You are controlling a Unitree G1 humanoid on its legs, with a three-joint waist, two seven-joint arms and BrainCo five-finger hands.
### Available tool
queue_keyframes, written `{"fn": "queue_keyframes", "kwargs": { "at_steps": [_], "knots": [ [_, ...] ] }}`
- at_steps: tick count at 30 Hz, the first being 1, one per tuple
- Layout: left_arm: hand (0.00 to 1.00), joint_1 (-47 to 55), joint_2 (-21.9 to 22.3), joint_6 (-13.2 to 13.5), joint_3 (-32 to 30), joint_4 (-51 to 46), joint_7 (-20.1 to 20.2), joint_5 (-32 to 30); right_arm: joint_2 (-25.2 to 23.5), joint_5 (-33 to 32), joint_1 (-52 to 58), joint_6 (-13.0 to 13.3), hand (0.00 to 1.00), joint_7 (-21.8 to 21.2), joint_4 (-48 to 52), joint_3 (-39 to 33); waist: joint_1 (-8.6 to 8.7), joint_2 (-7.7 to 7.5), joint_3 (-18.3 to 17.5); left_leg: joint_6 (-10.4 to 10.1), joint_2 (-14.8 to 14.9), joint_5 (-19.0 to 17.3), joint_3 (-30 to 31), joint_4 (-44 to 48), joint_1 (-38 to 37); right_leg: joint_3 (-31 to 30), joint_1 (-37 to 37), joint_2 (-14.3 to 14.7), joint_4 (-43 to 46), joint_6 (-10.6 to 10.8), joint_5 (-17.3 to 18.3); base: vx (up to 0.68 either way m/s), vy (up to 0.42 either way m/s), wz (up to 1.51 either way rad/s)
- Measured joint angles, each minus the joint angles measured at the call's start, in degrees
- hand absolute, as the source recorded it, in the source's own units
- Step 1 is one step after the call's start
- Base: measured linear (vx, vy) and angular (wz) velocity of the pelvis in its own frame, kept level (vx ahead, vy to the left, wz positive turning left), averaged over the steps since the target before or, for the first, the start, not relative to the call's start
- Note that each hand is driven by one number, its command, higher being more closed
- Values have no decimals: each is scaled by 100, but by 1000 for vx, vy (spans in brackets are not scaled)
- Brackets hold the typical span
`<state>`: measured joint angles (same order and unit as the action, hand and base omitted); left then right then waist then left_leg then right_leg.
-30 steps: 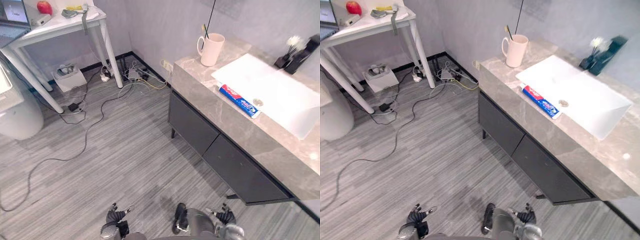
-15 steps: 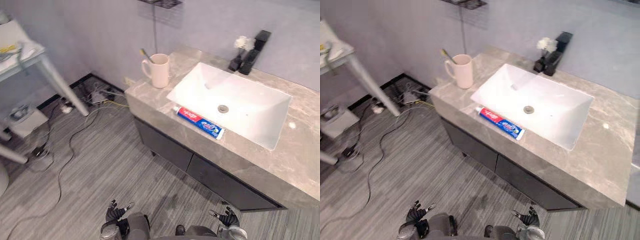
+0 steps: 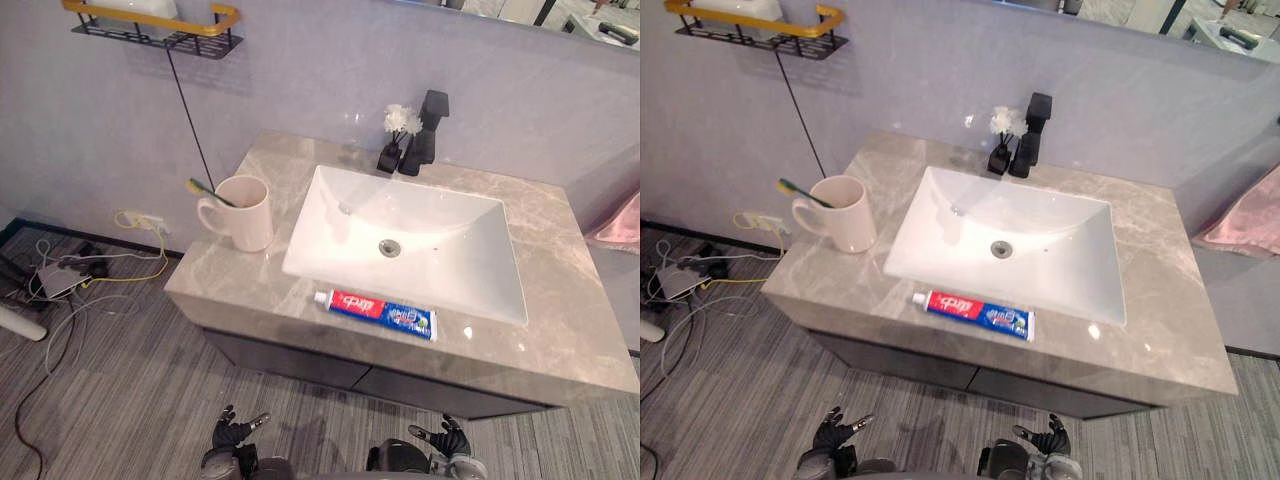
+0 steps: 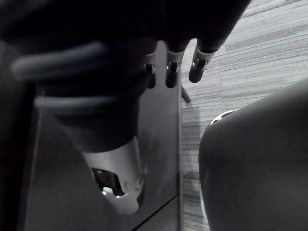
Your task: Organize washtable
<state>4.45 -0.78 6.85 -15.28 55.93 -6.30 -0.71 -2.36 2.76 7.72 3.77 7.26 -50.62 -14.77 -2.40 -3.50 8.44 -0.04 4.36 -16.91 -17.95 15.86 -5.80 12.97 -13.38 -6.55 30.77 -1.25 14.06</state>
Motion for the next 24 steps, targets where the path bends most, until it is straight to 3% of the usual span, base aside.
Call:
{"fn": "queue_keyframes", "kwargs": {
  "at_steps": [1, 3, 5, 7, 9, 11, 12, 13, 16, 21, 24],
  "knots": [
    [0, -28, 31, -9, -2, 66, -8, -3, 43, 7, -12, 1, 0, 0, -30, -23, -2, 7, -35, -52, 2, 10, 22, -28, -51, -12, 69, -6, -65, 26, 51, 288, -105, -16],
    [0, 21, 260, -16, -6, 111, -7, -8, 145, -10, -38, -6, 0, -1, -69, -130, 10, 380, -76, -329, 145, 177, 10, -33, -135, -38, 383, 163, -510, -21, 18, 338, -129, -25],
    [0, 19, 281, -15, -6, 94, 1, -12, 163, -80, -69, -84, 0, 34, -100, -365, 8, 429, -66, -496, 213, 276, 37, 542, -32, -69, 676, 226, -801, -52, 0, 228, -88, -20],
    [0, 17, 247, 12, -3, 51, 9, -17, 152, -209, -135, -254, 0, 55, -271, -438, -18, 311, -3, -575, 314, 54, 74, 1004, 155, -153, 1040, 203, -1108, -79, -18, 216, -65, -22],
    [0, 70, 268, 35, -2, -61, 8, -17, 156, -286, -202, -346, 0, 157, -429, -557, -33, 294, 7, -544, 362, -116, 156, 1003, 409, -280, 1262, 176, -1237, -84, -23, 151, 19, -32],
    [0, 102, 255, 1, -69, -95, -30, 33, 167, -284, -198, -359, 0, 158, -433, -556, -34, 294, 8, -520, 329, -69, 456, 797, 672, -394, 1330, 167, -1286, -11, -61, 85, 114, -39],
    [0, 120, 258, -16, -103, -92, -58, 64, 186, -282, -185, -332, 0, 156, -409, -555, -23, 351, -4, -456, 307, 358, 694, 337, 755, -438, 1324, 217, -1304, 89, -81, 50, 147, -37],
    [0, 140, 251, -7, -112, -93, -54, 81, 204, -260, -181, -298, 0, 157, -423, -549, -24, 386, -8, -433, 317, 469, 757, 250, 784, -513, 1312, 257, -1317, 172, -66, 10, 170, -29],
    [0, 138, 107, -22, -119, -89, -96, 111, 121, -203, -94, -170, 0, 117, -413, -343, -30, 150, -113, -320, 144, 541, 552, -8, 687, -700, 1323, 128, -1647, 414, -212, -22, 159, -21],
    [0, 118, 66, -166, -122, -7, -140, 112, 38, -165, -98, -86, 0, 81, -384, -327, -9, 163, -116, -215, 82, 610, 266, -210, 447, -943, 1485, 107, -2011, 516, -491, -45, 84, -28],
    [0, 142, 92, -192, -112, 44, -130, 110, 68, -164, -53, -56, 0, 82, -382, -348, -11, 265, -199, -210, 84, 649, 200, -323, 360, -1029, 1525, 132, -2108, 533, -576, -57, 16, -16]
  ]
}}
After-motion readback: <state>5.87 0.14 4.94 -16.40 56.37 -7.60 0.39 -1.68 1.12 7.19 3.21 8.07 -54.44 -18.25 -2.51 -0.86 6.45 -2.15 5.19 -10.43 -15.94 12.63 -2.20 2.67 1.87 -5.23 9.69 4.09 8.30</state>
